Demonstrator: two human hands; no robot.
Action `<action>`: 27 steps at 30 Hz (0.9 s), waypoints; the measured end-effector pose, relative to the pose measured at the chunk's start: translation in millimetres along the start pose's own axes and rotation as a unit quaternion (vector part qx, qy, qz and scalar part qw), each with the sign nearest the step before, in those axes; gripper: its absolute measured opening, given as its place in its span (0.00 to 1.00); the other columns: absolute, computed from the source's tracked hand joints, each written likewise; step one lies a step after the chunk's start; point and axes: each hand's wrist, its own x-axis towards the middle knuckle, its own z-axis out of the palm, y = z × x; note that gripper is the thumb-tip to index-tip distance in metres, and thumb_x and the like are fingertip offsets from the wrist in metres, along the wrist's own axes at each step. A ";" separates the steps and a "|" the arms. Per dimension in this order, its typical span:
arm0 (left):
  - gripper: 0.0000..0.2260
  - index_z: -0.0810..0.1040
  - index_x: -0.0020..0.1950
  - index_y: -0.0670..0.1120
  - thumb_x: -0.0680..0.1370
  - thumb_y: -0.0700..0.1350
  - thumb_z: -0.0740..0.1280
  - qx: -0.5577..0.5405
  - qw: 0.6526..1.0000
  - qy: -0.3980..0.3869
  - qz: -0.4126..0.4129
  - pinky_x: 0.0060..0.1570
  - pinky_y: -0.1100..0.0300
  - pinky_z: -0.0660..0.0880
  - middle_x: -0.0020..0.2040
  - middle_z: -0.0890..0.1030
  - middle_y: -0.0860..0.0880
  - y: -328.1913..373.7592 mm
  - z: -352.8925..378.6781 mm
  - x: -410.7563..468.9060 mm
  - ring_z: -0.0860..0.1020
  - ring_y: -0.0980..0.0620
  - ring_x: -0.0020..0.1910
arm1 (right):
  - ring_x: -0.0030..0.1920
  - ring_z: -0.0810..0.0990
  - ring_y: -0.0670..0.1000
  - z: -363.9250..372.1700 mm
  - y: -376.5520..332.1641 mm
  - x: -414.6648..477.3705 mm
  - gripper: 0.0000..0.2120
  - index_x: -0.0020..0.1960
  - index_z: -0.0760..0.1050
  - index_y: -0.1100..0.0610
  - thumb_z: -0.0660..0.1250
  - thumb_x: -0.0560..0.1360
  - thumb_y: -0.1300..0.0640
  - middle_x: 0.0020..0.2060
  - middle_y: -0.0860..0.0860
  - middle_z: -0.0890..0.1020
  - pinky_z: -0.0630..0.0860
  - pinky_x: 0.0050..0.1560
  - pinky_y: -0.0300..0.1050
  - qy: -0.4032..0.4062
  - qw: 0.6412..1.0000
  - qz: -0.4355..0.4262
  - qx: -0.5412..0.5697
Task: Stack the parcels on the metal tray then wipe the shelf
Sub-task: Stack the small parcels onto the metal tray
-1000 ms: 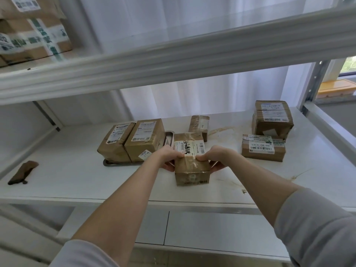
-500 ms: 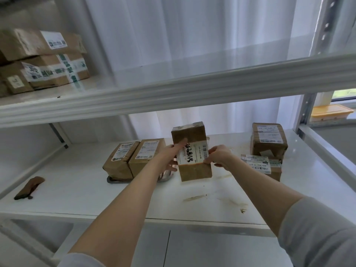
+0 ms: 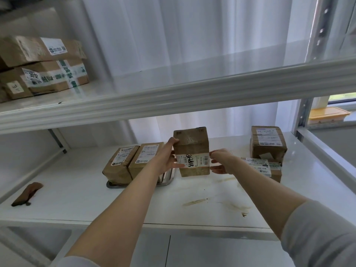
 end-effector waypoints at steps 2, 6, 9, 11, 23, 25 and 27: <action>0.06 0.72 0.50 0.46 0.78 0.47 0.60 -0.002 1.000 -0.007 0.010 0.54 0.42 0.77 0.46 0.76 0.43 -1.6 -4.0 3.9 0.80 0.40 0.46 | 0.37 0.81 0.54 -0.6 -0.9 -1.5 0.16 0.53 0.75 0.61 0.59 0.81 0.47 0.50 0.58 0.78 0.82 0.40 0.46 -0.017 1.000 0.019 0.018; 0.08 0.72 0.50 0.44 0.77 0.48 0.60 0.018 1.000 -0.025 0.005 0.55 0.42 0.74 0.39 0.74 0.46 -6.4 -14.1 9.4 0.78 0.50 0.32 | 0.44 0.83 0.58 -2.4 -1.8 0.8 0.29 0.56 0.74 0.59 0.62 0.74 0.34 0.50 0.61 0.77 0.83 0.38 0.49 -0.067 0.989 0.045 0.124; 0.19 0.75 0.58 0.46 0.75 0.58 0.64 0.030 0.999 -0.018 -0.022 0.55 0.39 0.75 0.48 0.80 0.43 -8.2 -19.5 13.6 0.80 0.41 0.49 | 0.48 0.81 0.56 -1.2 -5.1 -0.7 0.23 0.56 0.75 0.59 0.71 0.72 0.42 0.47 0.59 0.75 0.83 0.43 0.49 -0.082 0.976 0.040 0.198; 0.18 0.76 0.55 0.47 0.75 0.60 0.66 0.037 0.998 -0.001 -0.044 0.54 0.41 0.77 0.51 0.81 0.43 -9.8 -18.4 11.8 0.80 0.41 0.52 | 0.44 0.81 0.55 1.0 -8.0 0.8 0.18 0.54 0.75 0.60 0.74 0.72 0.49 0.45 0.58 0.78 0.82 0.48 0.49 -0.087 0.972 0.035 0.215; 0.03 0.74 0.45 0.43 0.74 0.40 0.62 0.124 0.989 0.036 -0.067 0.50 0.46 0.76 0.43 0.77 0.43 -20.1 -28.5 12.5 0.77 0.44 0.43 | 0.42 0.80 0.51 12.4 -9.7 0.2 0.11 0.49 0.74 0.60 0.73 0.71 0.65 0.42 0.54 0.80 0.78 0.45 0.43 -0.133 0.974 -0.008 0.183; 0.08 0.76 0.51 0.44 0.75 0.46 0.66 0.138 0.987 0.040 -0.078 0.53 0.44 0.77 0.49 0.80 0.44 -21.6 -29.3 12.7 0.78 0.43 0.49 | 0.42 0.79 0.51 13.0 -9.9 0.4 0.11 0.50 0.73 0.59 0.72 0.72 0.67 0.42 0.54 0.79 0.78 0.44 0.43 -0.123 0.974 -0.012 0.188; 0.16 0.77 0.56 0.46 0.74 0.54 0.69 0.137 0.986 0.034 -0.084 0.55 0.43 0.77 0.53 0.81 0.45 -22.3 -27.6 11.6 0.79 0.44 0.53 | 0.42 0.79 0.52 13.5 -10.5 0.7 0.15 0.54 0.71 0.59 0.71 0.72 0.68 0.43 0.55 0.79 0.79 0.44 0.44 -0.116 0.975 -0.019 0.190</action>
